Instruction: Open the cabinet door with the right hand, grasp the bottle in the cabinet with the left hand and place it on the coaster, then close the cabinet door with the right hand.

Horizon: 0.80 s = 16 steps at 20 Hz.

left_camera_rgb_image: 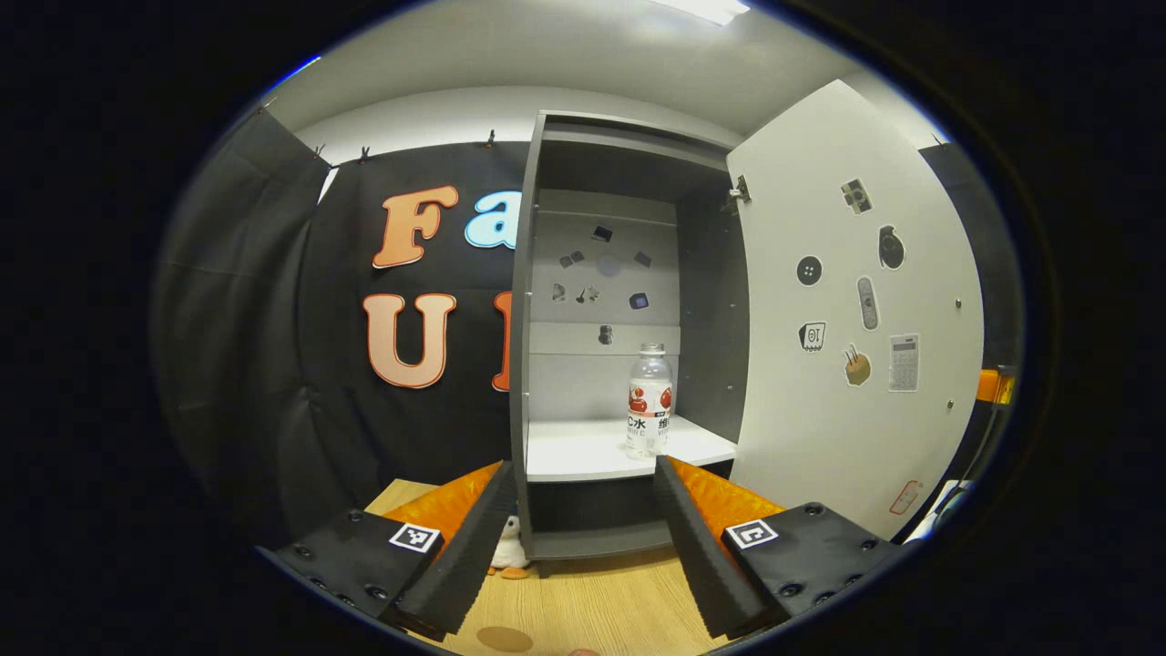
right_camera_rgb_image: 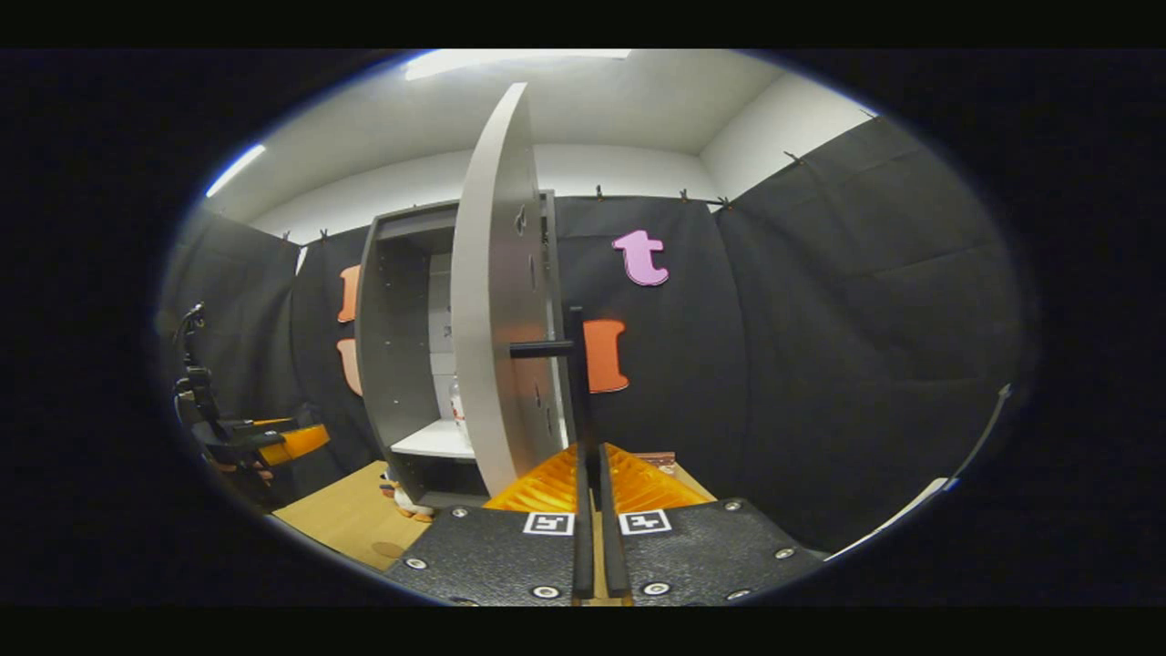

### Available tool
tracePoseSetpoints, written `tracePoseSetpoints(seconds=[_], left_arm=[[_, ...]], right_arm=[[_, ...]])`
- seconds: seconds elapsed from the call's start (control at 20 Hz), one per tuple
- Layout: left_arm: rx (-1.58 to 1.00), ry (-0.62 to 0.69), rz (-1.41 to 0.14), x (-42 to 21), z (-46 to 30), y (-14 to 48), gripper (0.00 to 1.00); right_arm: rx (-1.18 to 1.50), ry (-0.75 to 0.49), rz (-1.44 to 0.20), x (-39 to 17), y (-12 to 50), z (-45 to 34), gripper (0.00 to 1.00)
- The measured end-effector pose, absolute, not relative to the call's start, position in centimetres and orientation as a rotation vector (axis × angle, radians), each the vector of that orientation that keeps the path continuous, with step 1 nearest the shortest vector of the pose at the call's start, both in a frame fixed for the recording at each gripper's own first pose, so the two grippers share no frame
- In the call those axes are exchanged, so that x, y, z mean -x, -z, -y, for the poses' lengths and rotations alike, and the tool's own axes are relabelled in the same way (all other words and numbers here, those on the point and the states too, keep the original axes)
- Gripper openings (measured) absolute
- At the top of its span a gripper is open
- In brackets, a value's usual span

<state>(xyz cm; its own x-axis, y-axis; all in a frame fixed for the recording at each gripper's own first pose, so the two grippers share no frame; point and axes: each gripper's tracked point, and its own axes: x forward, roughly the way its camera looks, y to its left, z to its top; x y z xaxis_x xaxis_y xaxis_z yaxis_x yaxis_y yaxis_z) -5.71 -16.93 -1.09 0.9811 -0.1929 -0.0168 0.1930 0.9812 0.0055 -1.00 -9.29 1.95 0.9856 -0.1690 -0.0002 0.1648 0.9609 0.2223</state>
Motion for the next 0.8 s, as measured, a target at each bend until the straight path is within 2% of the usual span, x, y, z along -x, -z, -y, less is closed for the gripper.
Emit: tracePoseSetpoints(seconds=[0.1,0.15,0.2,0.25,0.35,0.55,0.65,0.75,0.8], left_arm=[[-0.013,0.202,-0.021,5.8,17.2,1.3,0.98],[-0.014,0.204,-0.021,5.8,17.2,1.3,0.98],[-0.015,0.209,-0.022,5.8,17.3,1.4,0.98],[-0.015,0.212,-0.020,5.8,17.4,1.3,0.98],[-0.013,0.223,-0.016,5.7,17.7,1.1,0.98],[-0.001,0.247,-0.018,5.6,18.7,1.2,0.98],[0.004,0.256,-0.016,5.7,19.0,1.1,0.98],[0.017,0.268,-0.021,5.5,19.5,1.5,0.98],[0.026,0.275,-0.028,5.2,19.8,1.9,0.98]], right_arm=[[-0.231,0.187,0.016,1.1,-1.9,9.6,0.08],[-0.239,0.195,0.009,1.3,-1.7,9.7,0.02],[-0.249,0.204,0.003,1.7,-1.6,9.5,0.18],[-0.257,0.216,0.001,2.0,-1.7,9.6,0.12],[-0.259,0.241,0.000,2.3,-1.7,9.9,0.13],[-0.238,0.235,-0.003,2.8,-1.9,9.5,0.24],[-0.222,0.206,-0.013,2.8,-2.0,8.8,0.31],[-0.212,0.169,-0.019,2.8,-2.0,7.8,0.33],[-0.207,0.147,-0.015,2.7,-2.1,7.3,0.39]])
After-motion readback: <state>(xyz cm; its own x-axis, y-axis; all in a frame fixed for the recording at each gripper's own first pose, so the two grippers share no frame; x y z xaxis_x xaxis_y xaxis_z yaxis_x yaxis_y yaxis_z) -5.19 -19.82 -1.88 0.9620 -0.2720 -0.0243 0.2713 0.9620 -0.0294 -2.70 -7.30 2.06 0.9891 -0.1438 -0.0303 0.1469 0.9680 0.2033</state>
